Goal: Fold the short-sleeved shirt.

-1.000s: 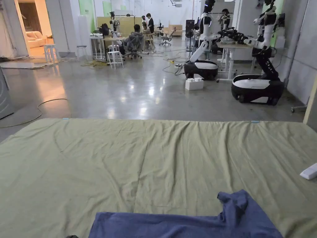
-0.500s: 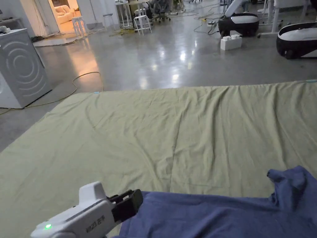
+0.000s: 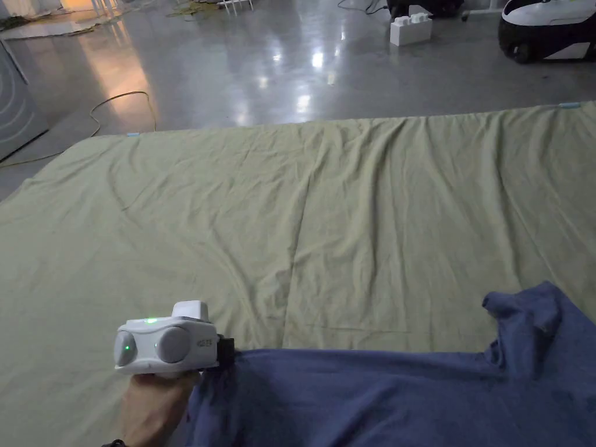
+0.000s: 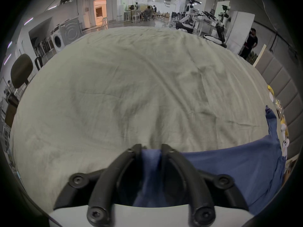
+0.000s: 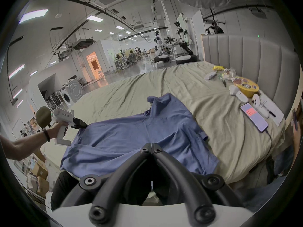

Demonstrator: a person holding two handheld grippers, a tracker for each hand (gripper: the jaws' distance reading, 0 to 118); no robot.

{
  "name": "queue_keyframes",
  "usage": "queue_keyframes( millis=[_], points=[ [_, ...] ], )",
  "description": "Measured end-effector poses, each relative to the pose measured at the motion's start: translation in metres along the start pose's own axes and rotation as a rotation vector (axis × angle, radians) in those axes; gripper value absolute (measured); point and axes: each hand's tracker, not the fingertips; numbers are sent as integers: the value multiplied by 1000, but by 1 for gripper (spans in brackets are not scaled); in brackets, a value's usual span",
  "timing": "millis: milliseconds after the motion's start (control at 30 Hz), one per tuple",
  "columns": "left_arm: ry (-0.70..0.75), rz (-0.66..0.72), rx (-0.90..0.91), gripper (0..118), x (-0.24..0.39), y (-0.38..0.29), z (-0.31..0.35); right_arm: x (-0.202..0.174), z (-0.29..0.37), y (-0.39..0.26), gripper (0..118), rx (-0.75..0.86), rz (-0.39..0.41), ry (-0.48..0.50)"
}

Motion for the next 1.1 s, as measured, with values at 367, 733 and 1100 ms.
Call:
queue_keyframes(
  millis=[367, 733, 1100],
  points=[
    [20, -95, -96, 8, 20, 1, -11, 58, -136, 117, 80, -70, 50, -32],
    [-8, -81, -114, 8, 20, 3, -3, 126, -314, 120, 76, -514, 55, -166],
    [-164, 16, 66, 7, -7, -1, 52, 90, -269, 131, 1, -318, 79, -149]
  ],
)
